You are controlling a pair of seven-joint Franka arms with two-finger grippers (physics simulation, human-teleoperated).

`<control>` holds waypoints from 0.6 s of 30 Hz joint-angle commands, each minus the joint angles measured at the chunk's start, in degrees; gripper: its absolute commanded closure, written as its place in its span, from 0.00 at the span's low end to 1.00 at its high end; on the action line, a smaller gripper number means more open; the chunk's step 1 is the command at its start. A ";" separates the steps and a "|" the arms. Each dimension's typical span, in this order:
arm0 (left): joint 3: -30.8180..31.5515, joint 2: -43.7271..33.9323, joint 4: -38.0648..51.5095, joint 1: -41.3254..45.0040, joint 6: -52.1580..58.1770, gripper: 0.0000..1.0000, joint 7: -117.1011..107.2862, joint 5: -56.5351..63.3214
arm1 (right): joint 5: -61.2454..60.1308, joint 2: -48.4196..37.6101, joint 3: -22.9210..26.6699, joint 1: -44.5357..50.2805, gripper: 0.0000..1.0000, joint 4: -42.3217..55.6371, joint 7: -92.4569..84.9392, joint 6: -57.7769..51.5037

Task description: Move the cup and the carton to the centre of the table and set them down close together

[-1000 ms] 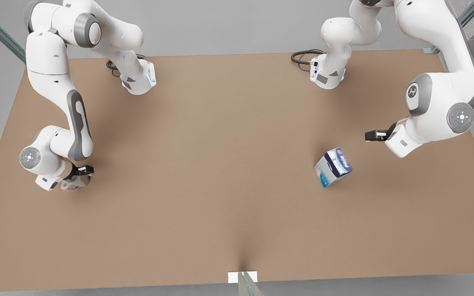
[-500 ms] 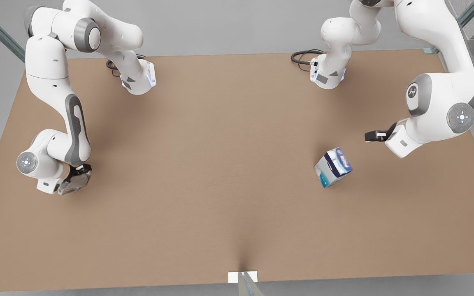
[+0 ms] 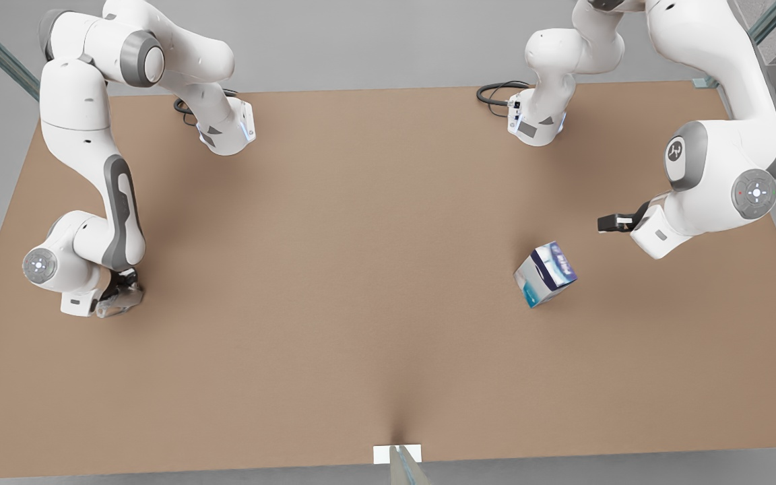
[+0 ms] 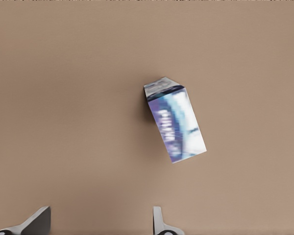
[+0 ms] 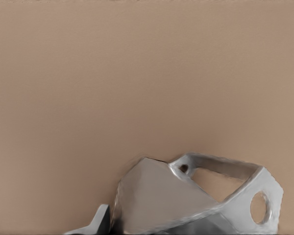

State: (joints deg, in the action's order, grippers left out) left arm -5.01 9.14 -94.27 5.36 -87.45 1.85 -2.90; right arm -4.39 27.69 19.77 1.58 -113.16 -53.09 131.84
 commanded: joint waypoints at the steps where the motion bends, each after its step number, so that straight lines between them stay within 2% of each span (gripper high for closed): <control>1: 0.00 0.00 -0.04 0.01 0.00 0.00 0.00 0.00 | -0.01 0.00 0.00 0.00 0.79 0.04 0.00 0.00; 14: 0.00 -0.27 0.05 0.01 -0.27 0.00 0.00 0.18 | -0.01 -0.53 0.35 0.00 0.79 0.04 0.79 -0.27; 15: 0.00 -0.27 0.05 0.01 -0.18 0.00 0.00 0.18 | -0.01 -0.53 0.35 0.00 0.79 1.80 1.41 -3.87; 18: 0.00 -0.44 0.14 0.01 -0.27 0.00 0.00 0.36 | -0.01 -1.14 0.09 0.00 0.79 2.24 4.83 -5.01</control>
State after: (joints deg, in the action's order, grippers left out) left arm -5.01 8.63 -94.13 5.37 -87.71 1.85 -2.64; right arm -4.54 26.39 19.52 1.59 -110.23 -47.01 125.82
